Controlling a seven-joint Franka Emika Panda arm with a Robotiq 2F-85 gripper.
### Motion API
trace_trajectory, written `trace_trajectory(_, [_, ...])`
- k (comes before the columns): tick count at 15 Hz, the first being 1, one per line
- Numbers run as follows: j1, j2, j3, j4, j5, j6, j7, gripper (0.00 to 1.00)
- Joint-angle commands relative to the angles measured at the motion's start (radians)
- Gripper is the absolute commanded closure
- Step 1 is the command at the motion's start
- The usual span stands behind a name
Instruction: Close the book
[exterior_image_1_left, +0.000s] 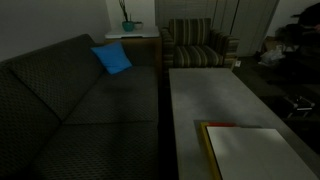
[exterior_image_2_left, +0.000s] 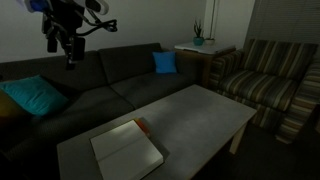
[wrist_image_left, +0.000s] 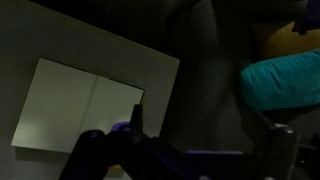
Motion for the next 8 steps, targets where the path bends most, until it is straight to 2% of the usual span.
trace_trajectory(1, [-0.042,-0.022,0.058,-0.015,-0.041,0.018,0.014,0.00])
trace_trajectory(8, [-0.073,0.204,0.094,0.129,0.005,0.003,-0.031,0.00])
